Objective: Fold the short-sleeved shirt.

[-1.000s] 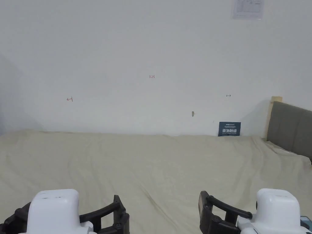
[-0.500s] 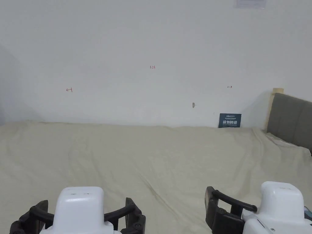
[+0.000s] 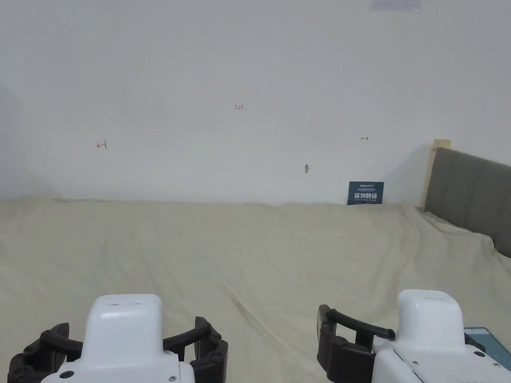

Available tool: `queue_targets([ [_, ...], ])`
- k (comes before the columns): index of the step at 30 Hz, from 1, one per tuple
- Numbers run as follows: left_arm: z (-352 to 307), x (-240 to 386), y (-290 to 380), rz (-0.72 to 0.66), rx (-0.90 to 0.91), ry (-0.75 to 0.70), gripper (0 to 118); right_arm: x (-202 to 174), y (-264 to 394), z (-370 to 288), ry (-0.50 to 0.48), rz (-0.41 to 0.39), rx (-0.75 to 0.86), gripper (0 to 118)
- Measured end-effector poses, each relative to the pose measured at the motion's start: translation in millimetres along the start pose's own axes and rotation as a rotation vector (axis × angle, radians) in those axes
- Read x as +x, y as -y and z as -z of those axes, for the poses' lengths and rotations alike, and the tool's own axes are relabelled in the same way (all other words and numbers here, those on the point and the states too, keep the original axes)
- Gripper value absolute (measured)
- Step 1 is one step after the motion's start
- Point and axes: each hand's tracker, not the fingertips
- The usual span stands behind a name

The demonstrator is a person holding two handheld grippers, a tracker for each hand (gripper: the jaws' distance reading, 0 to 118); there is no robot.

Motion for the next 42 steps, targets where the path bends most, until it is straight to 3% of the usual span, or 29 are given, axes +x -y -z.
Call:
queue_targets([
  [4,1.9,-7.0,-8.2,-0.072,-0.038,0.052,118,-1.4,0.5,-0.3,-0.002,-0.004,0.013,108],
  [7,-2.8,-8.4,-5.8,-0.062,0.039,0.022,118,-3.6,-0.5,-1.8,-0.01,-0.008,0.014,108],
  [42,-3.7,-14.3,2.0,-0.053,0.074,0.131,118,-10.5,1.3,-10.7,0.029,-0.04,0.032,108],
])
